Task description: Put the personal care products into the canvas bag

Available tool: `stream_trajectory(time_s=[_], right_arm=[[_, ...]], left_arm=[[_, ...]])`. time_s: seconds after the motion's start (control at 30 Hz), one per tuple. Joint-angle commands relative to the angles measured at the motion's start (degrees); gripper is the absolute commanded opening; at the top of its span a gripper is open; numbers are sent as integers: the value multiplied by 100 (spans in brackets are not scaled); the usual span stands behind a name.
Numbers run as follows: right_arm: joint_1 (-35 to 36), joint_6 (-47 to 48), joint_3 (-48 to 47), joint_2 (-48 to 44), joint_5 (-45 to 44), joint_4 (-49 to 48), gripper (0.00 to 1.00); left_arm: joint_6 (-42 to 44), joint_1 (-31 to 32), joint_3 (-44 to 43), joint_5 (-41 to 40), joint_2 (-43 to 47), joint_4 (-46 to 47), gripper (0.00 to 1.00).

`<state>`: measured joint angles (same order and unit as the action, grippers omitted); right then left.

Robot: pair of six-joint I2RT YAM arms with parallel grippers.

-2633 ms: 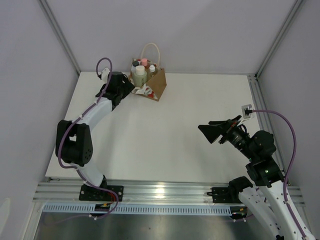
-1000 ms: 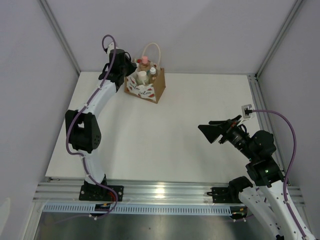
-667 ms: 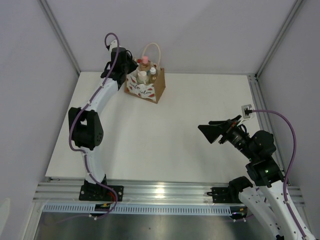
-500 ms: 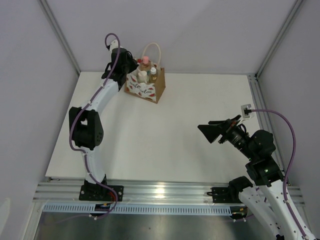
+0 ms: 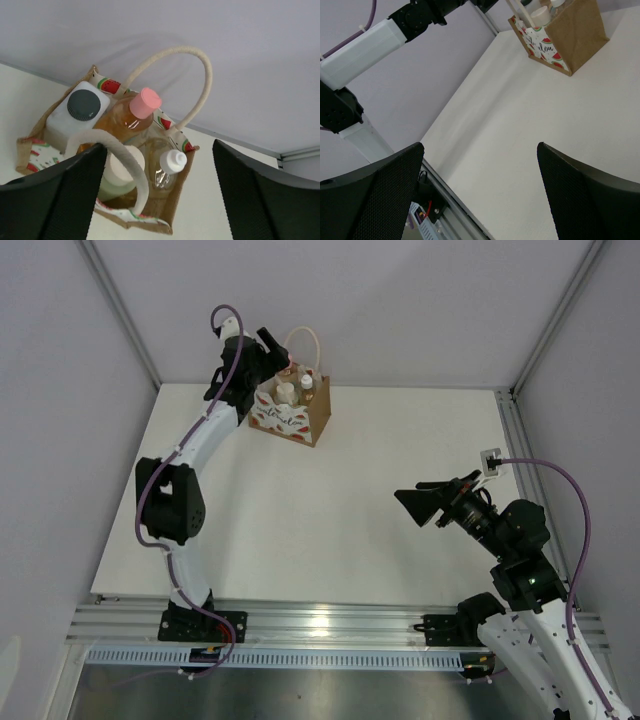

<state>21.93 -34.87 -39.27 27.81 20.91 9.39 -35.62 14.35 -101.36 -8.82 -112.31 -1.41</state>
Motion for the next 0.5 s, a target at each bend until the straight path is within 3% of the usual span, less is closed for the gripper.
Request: stream_trajectory(time_s=[0.0,0.03,0.1,0.3,0.47], right_arm=[[39,51,-28,-30,37,-121,99],[39,59,-28,-22,36,-121,99],[48,60,-28,5,80,-130,99],[48,33,-28,365,-42,-130,99],[83,60,-212,838,-332,177,100]], left_arm=[[186,42,388,-120,1043,415,91],[204,59,694,-146,1184,335,99],[256,77,950,-164,1702,212,99],[485,340,2818,222,3343,35,99],[1065,1437,3692,144,4357,-43,99]])
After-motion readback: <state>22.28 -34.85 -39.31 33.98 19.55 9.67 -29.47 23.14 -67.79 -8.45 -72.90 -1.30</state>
